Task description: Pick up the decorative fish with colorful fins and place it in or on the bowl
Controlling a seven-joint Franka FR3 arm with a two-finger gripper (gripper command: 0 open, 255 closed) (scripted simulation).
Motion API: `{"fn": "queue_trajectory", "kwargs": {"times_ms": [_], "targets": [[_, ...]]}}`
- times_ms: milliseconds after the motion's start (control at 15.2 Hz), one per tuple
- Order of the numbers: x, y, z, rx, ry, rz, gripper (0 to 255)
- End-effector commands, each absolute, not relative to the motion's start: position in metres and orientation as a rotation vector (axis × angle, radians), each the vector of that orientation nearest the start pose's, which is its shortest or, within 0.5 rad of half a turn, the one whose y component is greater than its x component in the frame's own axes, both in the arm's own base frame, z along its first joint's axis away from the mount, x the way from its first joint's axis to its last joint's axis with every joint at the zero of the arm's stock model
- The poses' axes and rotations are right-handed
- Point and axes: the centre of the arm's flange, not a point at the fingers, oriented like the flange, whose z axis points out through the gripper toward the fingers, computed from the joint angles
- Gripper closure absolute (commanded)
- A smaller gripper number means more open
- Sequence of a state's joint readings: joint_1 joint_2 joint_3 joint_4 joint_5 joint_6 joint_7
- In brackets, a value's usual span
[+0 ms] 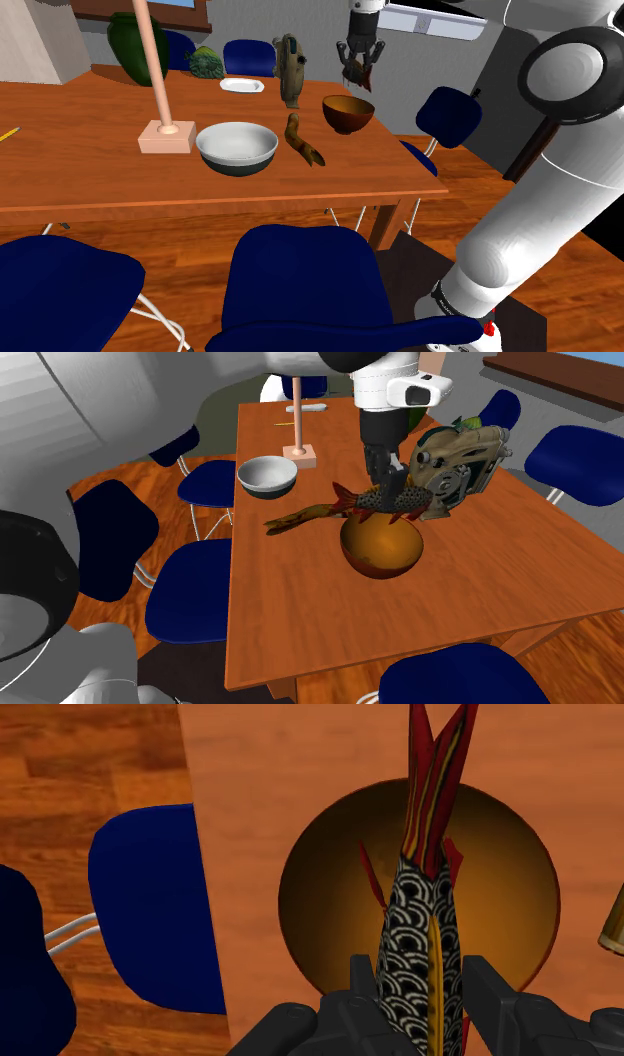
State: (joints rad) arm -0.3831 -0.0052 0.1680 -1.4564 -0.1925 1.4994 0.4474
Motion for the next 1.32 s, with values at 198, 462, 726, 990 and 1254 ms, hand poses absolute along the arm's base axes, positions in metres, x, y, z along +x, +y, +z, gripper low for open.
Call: {"fn": "queue_trajectory", "kwargs": {"times_ms": [198,462,726,990,1254], "targets": [[0.528,-0.138,0.65,-3.134,1.111,-0.119,255],[0.528,-0.138,0.629,-3.134,1.111,-0.119,255],[0.528,-0.138,0.624,-3.134,1.111,-0.119,255],[0.528,-0.138,0.624,-3.134,1.111,-0.119,255],[0.528,-0.138,0.624,-3.134,1.111,-0.119,0]]}}
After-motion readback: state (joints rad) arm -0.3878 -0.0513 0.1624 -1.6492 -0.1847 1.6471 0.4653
